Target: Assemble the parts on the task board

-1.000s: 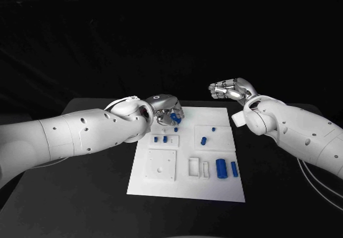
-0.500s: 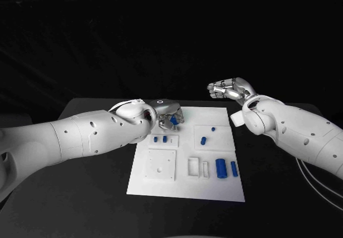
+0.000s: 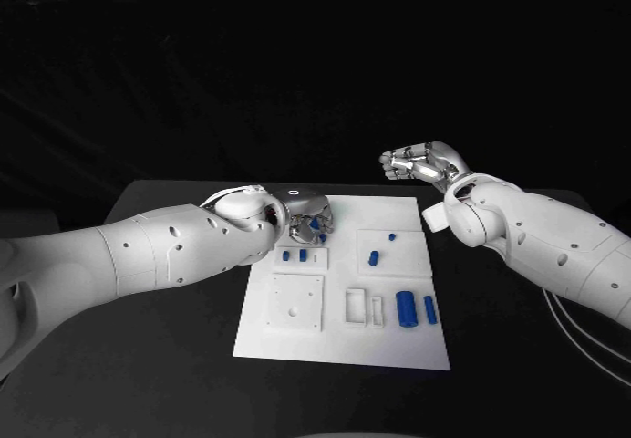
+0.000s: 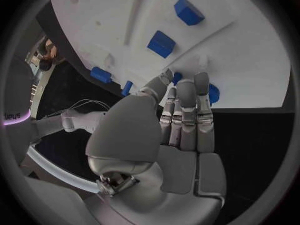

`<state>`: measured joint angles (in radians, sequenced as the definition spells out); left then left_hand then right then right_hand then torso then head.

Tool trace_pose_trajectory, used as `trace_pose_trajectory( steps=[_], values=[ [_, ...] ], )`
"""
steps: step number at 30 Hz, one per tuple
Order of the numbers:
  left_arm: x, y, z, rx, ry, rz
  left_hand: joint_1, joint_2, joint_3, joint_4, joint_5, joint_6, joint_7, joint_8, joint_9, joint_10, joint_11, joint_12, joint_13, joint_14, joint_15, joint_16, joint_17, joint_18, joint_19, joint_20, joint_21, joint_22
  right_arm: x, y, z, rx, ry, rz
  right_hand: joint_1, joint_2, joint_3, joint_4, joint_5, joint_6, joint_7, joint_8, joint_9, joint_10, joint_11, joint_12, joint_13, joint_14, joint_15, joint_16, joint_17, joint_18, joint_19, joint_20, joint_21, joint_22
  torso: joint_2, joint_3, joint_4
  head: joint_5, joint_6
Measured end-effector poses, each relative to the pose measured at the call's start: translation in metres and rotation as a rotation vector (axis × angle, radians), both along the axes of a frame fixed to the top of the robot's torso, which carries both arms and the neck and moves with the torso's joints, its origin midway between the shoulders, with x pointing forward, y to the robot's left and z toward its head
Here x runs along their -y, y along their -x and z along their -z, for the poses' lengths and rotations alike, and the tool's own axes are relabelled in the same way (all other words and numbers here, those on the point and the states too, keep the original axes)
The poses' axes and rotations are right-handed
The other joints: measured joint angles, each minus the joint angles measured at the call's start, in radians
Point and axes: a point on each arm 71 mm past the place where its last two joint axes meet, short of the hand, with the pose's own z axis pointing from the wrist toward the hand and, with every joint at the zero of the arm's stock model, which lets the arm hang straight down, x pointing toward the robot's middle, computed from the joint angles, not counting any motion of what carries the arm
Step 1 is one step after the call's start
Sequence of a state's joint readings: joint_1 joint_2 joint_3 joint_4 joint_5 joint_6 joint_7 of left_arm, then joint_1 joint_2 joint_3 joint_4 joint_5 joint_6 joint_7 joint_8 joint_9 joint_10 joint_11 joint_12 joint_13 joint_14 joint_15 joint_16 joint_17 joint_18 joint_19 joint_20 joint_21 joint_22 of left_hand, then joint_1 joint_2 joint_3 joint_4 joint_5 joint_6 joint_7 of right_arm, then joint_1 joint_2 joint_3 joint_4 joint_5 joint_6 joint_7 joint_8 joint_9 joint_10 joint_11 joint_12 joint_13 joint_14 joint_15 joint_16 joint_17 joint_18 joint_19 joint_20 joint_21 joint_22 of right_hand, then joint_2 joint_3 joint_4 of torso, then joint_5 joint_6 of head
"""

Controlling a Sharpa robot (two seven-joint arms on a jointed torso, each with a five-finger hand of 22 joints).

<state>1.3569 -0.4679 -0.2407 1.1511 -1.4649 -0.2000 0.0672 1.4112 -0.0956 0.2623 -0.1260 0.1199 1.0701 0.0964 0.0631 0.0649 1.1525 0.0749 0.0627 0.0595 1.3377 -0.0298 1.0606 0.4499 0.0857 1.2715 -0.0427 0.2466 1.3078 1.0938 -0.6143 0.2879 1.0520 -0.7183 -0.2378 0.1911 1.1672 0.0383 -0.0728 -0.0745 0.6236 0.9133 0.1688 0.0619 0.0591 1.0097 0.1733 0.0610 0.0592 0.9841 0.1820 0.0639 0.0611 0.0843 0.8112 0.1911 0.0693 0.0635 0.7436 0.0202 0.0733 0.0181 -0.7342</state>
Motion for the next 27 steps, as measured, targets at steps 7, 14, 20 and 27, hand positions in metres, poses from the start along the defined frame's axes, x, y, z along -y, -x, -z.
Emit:
trace_pose_trajectory(
  steps=[7, 14, 20, 27],
  values=[
    [-0.0012, -0.0008, 0.0034, -0.005, -0.007, -0.004, -0.006, 0.006, 0.036, -0.010, 0.000, 0.000, 0.000, 0.000, 0.000, 0.018, -0.004, 0.000, 0.000, 0.000, 0.000, 0.007, -0.007, 0.000, -0.017, -0.004, 0.038, 0.000, -0.0010, 0.0002, -0.0003, 0.000, -0.001, -0.003, 0.000, 0.000, 0.000, 0.000, 0.000, 0.000, 0.000, 0.000, 0.000, 0.000, 0.000, 0.000, 0.000, 0.000, 0.000, 0.000, 0.000, 0.000, 0.000, 0.000, 0.000, 0.000, 0.000, -0.0002, -0.0003, -0.001, 0.000],
    [-0.0033, -0.0025, 0.0043, -0.005, -0.011, -0.009, -0.019, 0.019, 0.051, 0.005, 0.003, 0.003, 0.003, 0.000, 0.000, 0.012, 0.002, 0.000, 0.000, 0.000, 0.000, 0.011, -0.008, 0.000, -0.021, 0.000, 0.044, 0.000, -0.0007, 0.0004, -0.0004, 0.001, -0.001, -0.003, 0.000, 0.000, 0.000, 0.000, 0.000, 0.000, 0.000, 0.000, 0.000, 0.000, 0.000, 0.000, 0.000, 0.000, 0.000, 0.000, 0.000, 0.000, 0.000, 0.000, 0.000, 0.000, 0.000, -0.0004, 0.0001, -0.001, 0.000],
    [-0.0030, -0.0031, 0.0060, -0.007, -0.013, -0.011, -0.023, 0.035, 0.057, 0.014, 0.003, 0.012, 0.005, 0.000, 0.000, 0.012, 0.002, 0.000, 0.000, 0.000, 0.000, 0.015, -0.008, 0.000, -0.021, 0.000, 0.050, 0.000, -0.0008, 0.0005, -0.0005, 0.001, -0.001, -0.004, 0.000, 0.000, 0.000, 0.000, 0.000, 0.000, 0.000, 0.000, 0.000, 0.000, 0.000, 0.000, 0.000, 0.000, 0.000, 0.000, 0.000, 0.000, 0.000, 0.000, 0.000, 0.000, 0.000, -0.0006, 0.0001, -0.001, 0.001],
    [-0.0025, -0.0037, 0.0065, -0.008, -0.012, -0.011, -0.027, 0.040, 0.055, 0.027, 0.003, 0.019, 0.005, 0.000, 0.000, 0.016, -0.002, 0.000, 0.000, 0.004, 0.004, 0.017, -0.008, 0.000, -0.021, 0.000, 0.050, 0.000, -0.0016, 0.0008, -0.0008, 0.002, -0.002, -0.006, 0.000, 0.000, 0.000, 0.000, 0.000, 0.000, 0.000, 0.000, 0.000, 0.000, 0.000, 0.000, 0.000, 0.000, 0.000, 0.000, 0.000, 0.000, 0.000, 0.000, 0.000, 0.000, 0.000, -0.0004, 0.0001, 0.000, 0.000]
  ],
)
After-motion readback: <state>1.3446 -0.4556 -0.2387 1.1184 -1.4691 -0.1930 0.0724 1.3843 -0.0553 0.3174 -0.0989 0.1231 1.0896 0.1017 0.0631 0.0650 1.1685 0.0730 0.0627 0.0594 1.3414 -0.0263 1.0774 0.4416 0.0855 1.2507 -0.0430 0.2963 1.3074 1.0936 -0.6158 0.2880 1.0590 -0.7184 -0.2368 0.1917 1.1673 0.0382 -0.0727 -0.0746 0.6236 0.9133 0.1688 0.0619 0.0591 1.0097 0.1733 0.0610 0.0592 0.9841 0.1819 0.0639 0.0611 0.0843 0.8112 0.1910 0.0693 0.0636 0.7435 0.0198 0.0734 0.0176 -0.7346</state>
